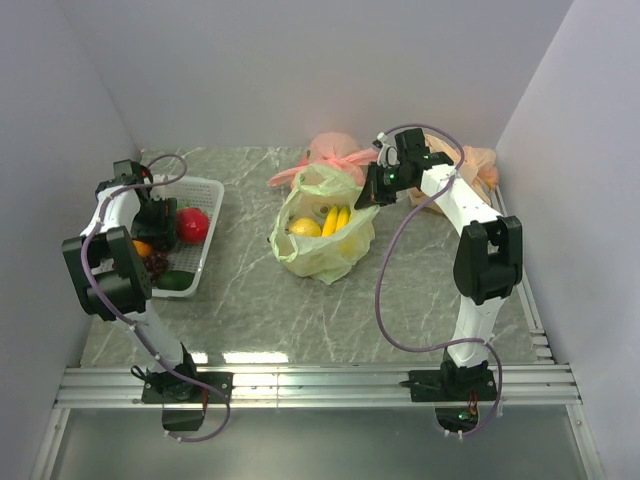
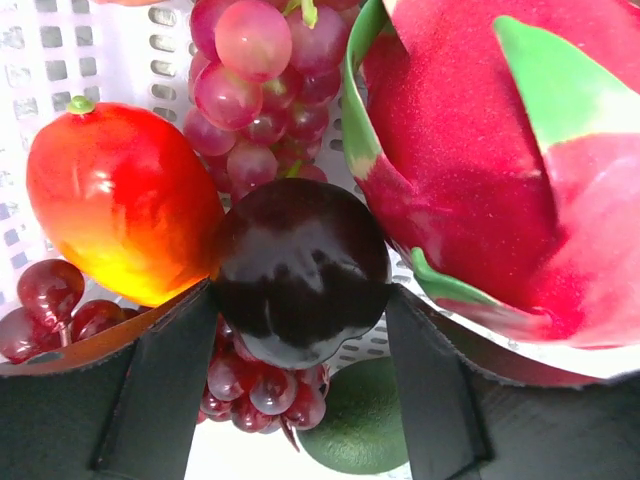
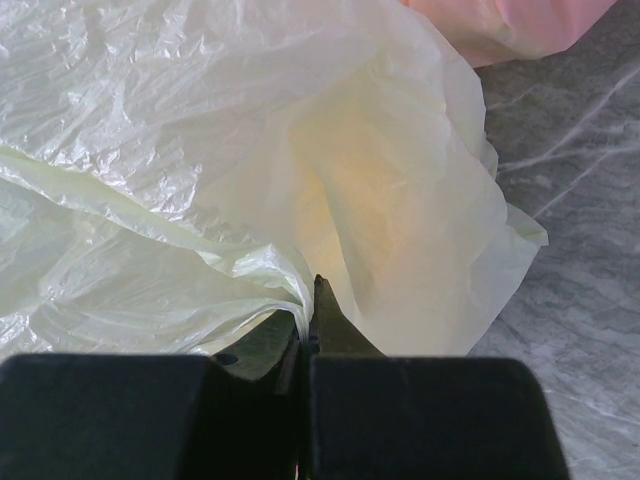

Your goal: Place the fake fruits into the plastic bag and tie a complex knot

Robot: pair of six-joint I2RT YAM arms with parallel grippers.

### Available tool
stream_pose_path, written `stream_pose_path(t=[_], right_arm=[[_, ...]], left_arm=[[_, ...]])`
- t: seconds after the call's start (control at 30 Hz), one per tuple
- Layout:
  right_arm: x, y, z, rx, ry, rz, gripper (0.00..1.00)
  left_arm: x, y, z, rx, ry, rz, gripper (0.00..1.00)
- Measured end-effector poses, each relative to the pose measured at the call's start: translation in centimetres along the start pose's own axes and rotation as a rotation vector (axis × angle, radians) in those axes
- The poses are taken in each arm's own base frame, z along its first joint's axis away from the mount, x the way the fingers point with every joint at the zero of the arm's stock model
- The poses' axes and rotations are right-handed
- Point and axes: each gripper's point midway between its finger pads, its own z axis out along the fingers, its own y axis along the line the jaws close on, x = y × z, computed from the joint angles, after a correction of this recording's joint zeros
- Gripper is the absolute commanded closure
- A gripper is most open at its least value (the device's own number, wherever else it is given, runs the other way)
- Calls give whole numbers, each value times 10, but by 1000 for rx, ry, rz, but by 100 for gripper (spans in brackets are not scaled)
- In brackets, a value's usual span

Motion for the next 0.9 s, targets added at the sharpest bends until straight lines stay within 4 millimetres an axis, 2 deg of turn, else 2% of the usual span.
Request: stream_pose_path(t=[0.1,0.13,0.23,0.37,0.47,0.6,0.63,0.7,0.73,0.77,0.83,0.9], right_arm=[[1,-1,1,1,4,3,100],[2,-1,1,2,5,3,100],[3,-2,1,3,7,5,100],[3,-2,1,3,8,5,100],[4,-2,1,3,10,4,100],[6,-3,2,3,15,7,100],[6,-3,2,3,16,8,100],[6,-3,2,2,16,9,100],[6,-2,2,-1,16,9,100],[6,-2,2,-4,15,10,100],[6,-2,2,-5,14,16,100],[4,-1,1,-9,10,29,100]], left_arm=[[0,0,2,-4,-3,-5,44],[-1,0,2,-6,-4,-7,51],[-1,-1,1,-4,-4,-11,63],[-7,-3,-14,6,-24,-13,69],[-27,-7,-47,25,-105,-1,73],[-73,-24,-113,103,-317,60,74],[-84,-39,-134,140,-382,99,74],[-98,-76,-164,230,-468,186,74],[-102,-102,-177,292,-501,245,74],[-101,-137,-188,373,-521,318,74],[-90,-197,-199,519,-525,444,73],[-67,-255,-205,666,-495,574,74]])
